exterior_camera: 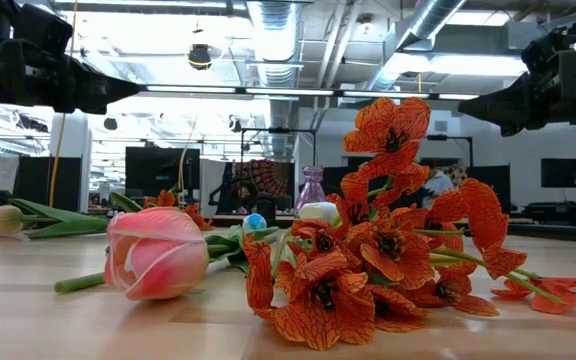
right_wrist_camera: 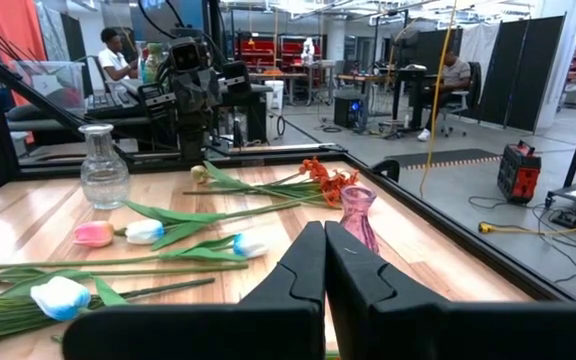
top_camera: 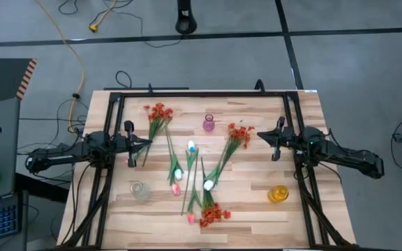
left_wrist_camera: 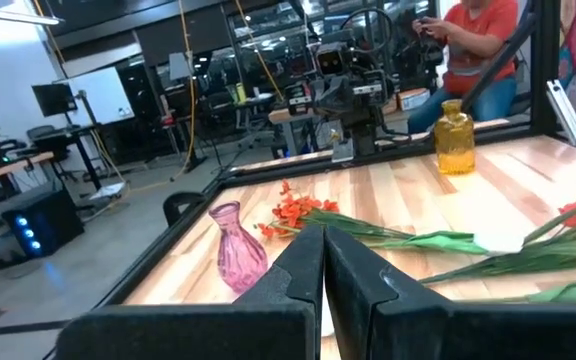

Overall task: Sort flowers into vase by color
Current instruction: Put the left white flower into the pink vase

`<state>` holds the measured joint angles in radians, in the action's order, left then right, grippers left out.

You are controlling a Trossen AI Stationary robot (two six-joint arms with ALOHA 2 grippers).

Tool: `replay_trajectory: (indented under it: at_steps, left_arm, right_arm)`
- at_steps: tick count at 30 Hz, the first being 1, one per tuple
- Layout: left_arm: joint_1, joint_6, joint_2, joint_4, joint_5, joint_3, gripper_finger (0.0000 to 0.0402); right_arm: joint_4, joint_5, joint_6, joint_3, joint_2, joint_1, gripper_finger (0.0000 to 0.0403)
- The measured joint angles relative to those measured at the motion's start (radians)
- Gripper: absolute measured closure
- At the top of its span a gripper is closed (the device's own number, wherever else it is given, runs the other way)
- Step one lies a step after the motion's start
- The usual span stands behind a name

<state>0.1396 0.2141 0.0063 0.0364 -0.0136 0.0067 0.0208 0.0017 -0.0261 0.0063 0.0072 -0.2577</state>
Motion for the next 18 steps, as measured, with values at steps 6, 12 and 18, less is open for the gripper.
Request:
replay_trajectory:
  at_steps: [6, 12, 18]
  left_arm:
    - [0.000, -0.125, 0.000, 0.063, -0.001, 0.000, 0.0401]
    - [-0.001, -0.304, 0.000, 0.101, -0.097, 0.000, 0.0398]
    - [0.000, -0.407, 0.003, 0.177, -0.198, 0.000, 0.0344]
  right_arm:
    - [0.049, -0.002, 0.000, 0.000, 0.000, 0.000, 0.0372]
    - [0.083, -0.002, 0.000, 0.000, 0.000, 0.000, 0.0372]
    - [0.089, -0.002, 0.001, 0.000, 0.000, 0.000, 0.0368]
